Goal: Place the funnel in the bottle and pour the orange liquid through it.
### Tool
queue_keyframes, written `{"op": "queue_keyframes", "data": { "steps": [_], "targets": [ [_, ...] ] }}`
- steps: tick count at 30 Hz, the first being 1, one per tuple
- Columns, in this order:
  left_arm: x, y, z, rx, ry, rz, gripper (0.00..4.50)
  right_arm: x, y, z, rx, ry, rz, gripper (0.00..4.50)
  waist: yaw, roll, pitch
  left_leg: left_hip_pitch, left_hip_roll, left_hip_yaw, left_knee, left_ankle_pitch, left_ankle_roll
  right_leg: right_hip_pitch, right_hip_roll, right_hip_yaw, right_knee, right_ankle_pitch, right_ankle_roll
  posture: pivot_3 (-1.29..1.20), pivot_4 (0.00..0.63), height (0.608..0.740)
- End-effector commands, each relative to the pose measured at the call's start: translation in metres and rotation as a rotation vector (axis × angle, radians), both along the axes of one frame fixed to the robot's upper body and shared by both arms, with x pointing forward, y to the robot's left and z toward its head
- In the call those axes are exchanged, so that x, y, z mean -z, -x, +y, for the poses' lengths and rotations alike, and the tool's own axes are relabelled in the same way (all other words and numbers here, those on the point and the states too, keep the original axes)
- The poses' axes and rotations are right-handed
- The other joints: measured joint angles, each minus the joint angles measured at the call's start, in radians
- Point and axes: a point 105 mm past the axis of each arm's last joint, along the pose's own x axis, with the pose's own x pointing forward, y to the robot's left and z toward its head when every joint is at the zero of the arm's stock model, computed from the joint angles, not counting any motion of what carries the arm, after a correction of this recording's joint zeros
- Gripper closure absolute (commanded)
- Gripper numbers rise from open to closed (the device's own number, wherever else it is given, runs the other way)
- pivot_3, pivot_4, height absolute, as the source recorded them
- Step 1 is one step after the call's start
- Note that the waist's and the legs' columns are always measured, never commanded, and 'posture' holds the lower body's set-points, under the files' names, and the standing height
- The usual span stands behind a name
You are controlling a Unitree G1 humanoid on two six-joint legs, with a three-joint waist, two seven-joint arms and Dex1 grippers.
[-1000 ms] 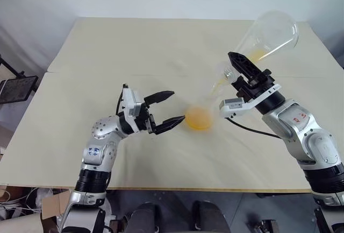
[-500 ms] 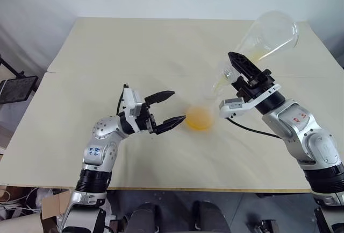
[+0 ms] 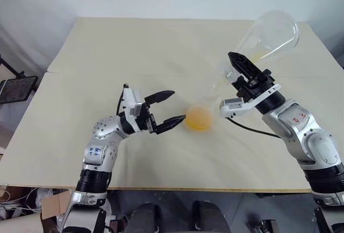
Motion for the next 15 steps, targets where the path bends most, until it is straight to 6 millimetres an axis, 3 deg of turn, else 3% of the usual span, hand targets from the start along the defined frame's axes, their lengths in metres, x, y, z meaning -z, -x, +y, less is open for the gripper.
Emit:
{"op": "queue_keyframes", "data": {
  "steps": [1, 15],
  "targets": [
    [-0.0093, 0.0034, -0.0022, 0.01, 0.015, -0.049, 0.0, -0.0198, 0.0062, -0.0017, -0.002, -0.029, -0.087, 2.05, 0.0, 0.0, 0.0, 0.0, 0.0, 0.0, 0.0, 0.0, 0.0, 0.0, 0.0, 0.0, 0.0, 0.0, 0.0, 0.0, 0.15, 0.74],
    [-0.0095, 0.0023, -0.0013, -0.001, 0.02, -0.048, 0.0, -0.022, 0.0084, 0.0029, -0.015, -0.051, -0.111, 2.05, 0.0, 0.0, 0.0, 0.0, 0.0, 0.0, 0.0, 0.0, 0.0, 0.0, 0.0, 0.0, 0.0, 0.0, 0.0, 0.0, 0.15, 0.74]
  ]
}}
